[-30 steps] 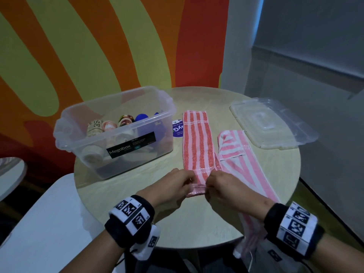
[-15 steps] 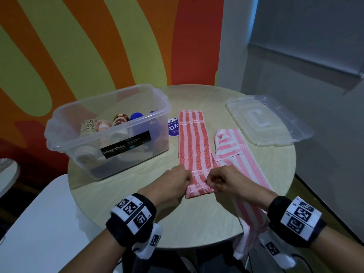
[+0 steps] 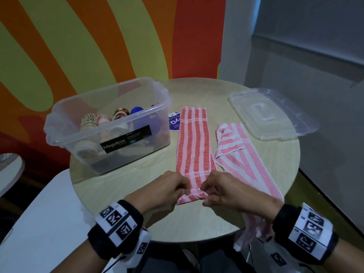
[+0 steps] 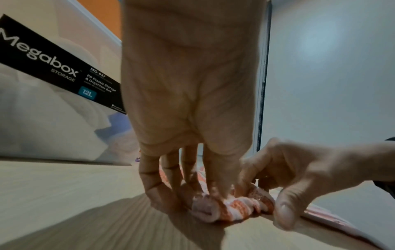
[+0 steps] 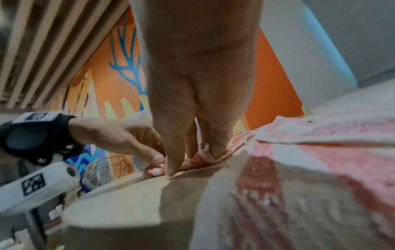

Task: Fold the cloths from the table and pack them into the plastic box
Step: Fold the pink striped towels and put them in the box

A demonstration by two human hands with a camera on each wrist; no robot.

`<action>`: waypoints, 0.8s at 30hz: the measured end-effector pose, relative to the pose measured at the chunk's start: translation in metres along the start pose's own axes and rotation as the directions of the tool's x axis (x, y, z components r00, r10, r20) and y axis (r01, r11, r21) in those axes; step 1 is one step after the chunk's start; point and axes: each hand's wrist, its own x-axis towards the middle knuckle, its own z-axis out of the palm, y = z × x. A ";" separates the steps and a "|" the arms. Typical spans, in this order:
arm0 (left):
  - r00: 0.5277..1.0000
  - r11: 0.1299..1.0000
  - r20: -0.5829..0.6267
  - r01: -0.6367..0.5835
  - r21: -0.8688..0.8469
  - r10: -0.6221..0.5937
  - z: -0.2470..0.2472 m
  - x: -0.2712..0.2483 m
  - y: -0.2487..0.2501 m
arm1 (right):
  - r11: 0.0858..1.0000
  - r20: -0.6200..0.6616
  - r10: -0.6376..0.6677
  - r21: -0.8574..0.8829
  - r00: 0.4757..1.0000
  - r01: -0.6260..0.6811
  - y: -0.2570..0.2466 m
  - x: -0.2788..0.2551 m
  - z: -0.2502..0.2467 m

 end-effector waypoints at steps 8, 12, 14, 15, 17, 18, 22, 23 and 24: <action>0.995 0.977 -0.097 0.011 0.215 0.011 0.019 0.003 0.006 | 0.933 -0.145 -0.115 -0.354 0.983 0.057 0.010 0.002 0.018; 0.999 0.984 -0.022 -0.027 0.177 0.031 0.009 0.005 -0.004 | 0.985 -0.005 0.013 -0.170 1.000 -0.014 0.012 0.007 -0.001; 0.997 0.987 0.011 -0.076 0.140 0.075 0.008 0.003 -0.006 | 0.996 0.040 0.044 -0.074 0.998 -0.041 0.010 0.004 -0.008; 0.996 0.991 0.017 -0.088 0.099 0.087 0.007 0.002 -0.007 | 0.998 0.051 0.057 -0.032 0.997 -0.056 0.009 0.003 -0.010; 0.997 0.997 0.013 -0.077 0.027 0.077 0.008 0.002 -0.007 | 0.994 0.059 0.101 0.044 0.993 -0.103 0.008 0.002 -0.010; 0.998 0.998 0.003 -0.069 0.011 0.069 0.008 0.002 -0.007 | 0.988 0.047 0.125 0.080 0.991 -0.128 0.008 0.001 -0.009; 0.999 0.999 -0.045 0.002 -0.054 -0.004 0.011 0.008 -0.003 | 0.988 -0.034 0.144 0.062 0.989 -0.142 0.002 0.002 -0.001; 0.999 0.998 -0.045 0.024 -0.053 -0.027 0.012 0.010 0.000 | 0.990 -0.054 0.142 0.011 0.988 -0.142 0.000 0.003 0.003; 0.997 0.999 -0.061 0.034 -0.019 -0.036 0.011 0.011 0.004 | 0.990 -0.079 0.135 -0.030 0.988 -0.138 0.000 0.003 0.006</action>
